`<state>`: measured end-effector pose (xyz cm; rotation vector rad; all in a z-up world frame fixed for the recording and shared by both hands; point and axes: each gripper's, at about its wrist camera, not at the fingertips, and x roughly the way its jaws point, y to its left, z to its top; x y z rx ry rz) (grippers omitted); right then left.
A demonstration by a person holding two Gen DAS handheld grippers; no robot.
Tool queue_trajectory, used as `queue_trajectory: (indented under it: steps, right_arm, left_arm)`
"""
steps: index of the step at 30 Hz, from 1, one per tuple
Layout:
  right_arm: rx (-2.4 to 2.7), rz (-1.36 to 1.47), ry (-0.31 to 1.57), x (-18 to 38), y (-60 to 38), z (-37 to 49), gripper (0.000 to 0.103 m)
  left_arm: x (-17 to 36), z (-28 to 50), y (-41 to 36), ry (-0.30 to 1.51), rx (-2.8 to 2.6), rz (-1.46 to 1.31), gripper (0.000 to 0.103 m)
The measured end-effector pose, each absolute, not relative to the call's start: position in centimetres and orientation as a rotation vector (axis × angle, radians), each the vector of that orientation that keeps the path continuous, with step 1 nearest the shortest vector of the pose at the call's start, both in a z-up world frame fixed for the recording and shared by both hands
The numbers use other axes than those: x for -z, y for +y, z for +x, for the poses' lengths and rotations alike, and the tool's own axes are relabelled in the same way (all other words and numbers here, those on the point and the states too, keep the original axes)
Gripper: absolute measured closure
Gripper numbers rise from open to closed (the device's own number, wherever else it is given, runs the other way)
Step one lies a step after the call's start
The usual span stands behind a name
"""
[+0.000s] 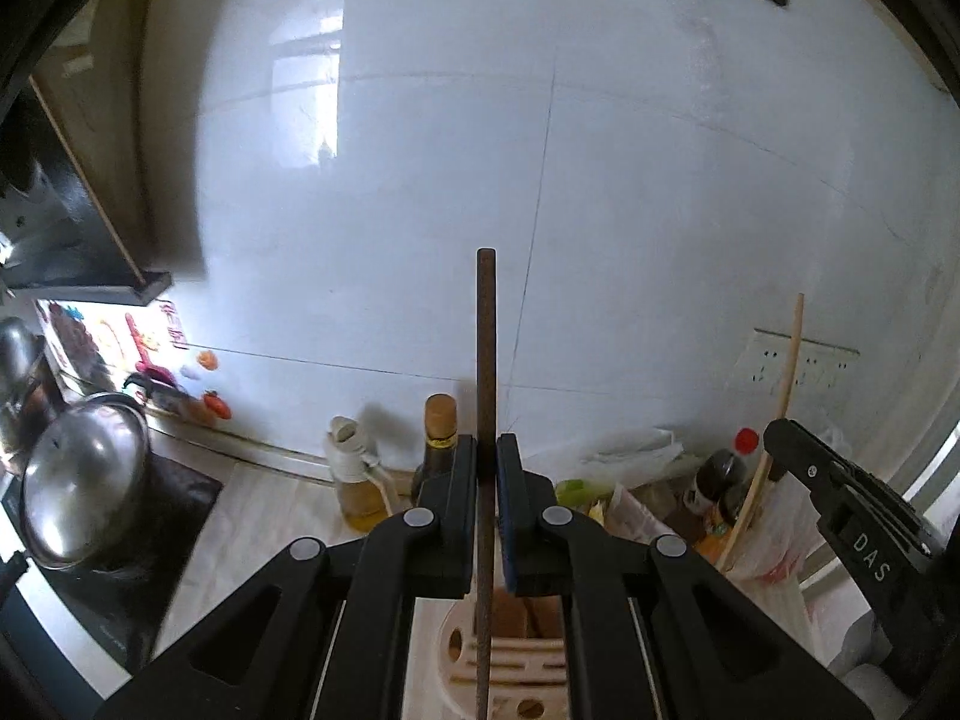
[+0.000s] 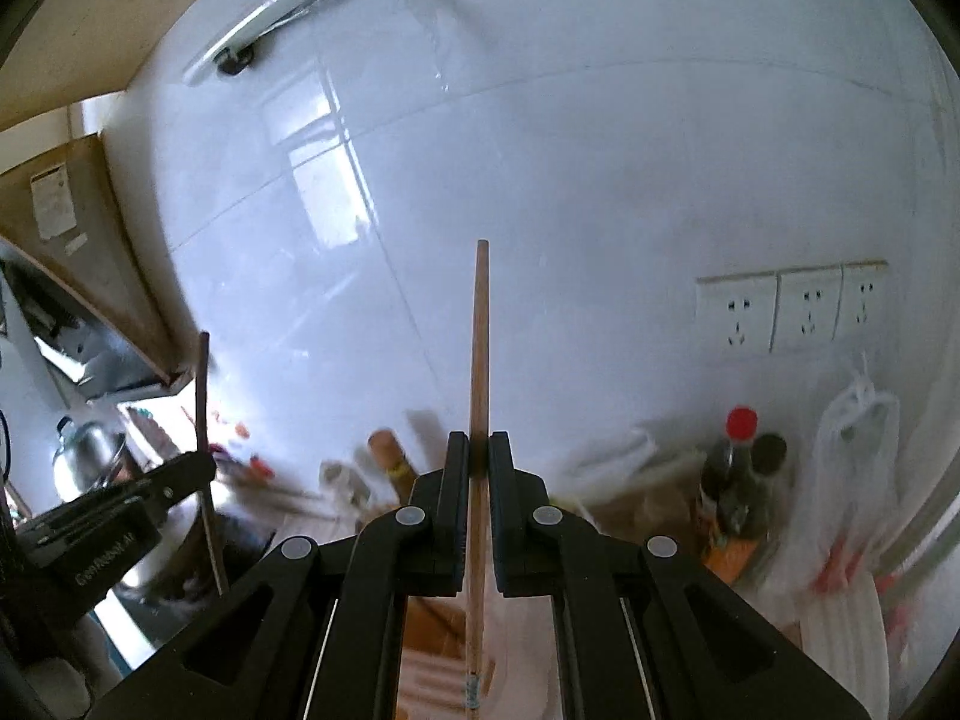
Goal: Organize utensils
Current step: 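Lower both chopsticks into the holder and open both tools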
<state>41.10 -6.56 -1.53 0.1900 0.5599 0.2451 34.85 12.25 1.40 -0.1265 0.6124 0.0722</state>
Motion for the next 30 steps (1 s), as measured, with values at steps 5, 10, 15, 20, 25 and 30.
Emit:
queue_trajectory:
  steps: [5, 10, 15, 20, 25, 30]
  right_arm:
    - [-0.229, 0.222, 0.539, 2.8, -6.8, 43.4, 0.097]
    - [-0.227, 0.266, 0.527, 4.9, -7.2, 44.9, 0.097]
    - [-0.251, 0.304, 0.53, 7.1, -7.1, 46.1, 0.097]
    - [-0.272, 0.322, 0.532, 8.6, -7.0, 46.5, 0.097]
    - [-0.302, 0.319, 0.526, 9.5, -7.3, 46.2, 0.097]
    - [-0.345, 0.304, 0.537, 10.3, -7.5, 45.4, 0.097]
  left_arm:
    - [0.4, 37.9, 13.1, 0.633, -0.046, -0.183, 0.099]
    - [2.5, 39.9, 12.7, 0.641, -0.021, -0.192, 0.099]
    - [3.7, 41.6, 12.2, 0.645, -0.007, -0.205, 0.099]
    - [4.1, 43.0, 11.7, 0.632, -0.002, -0.2, 0.099]
    - [5.2, 43.9, 11.0, 0.629, 0.008, -0.177, 0.099]
    - [6.3, 43.5, 10.6, 0.653, 0.026, -0.171, 0.099]
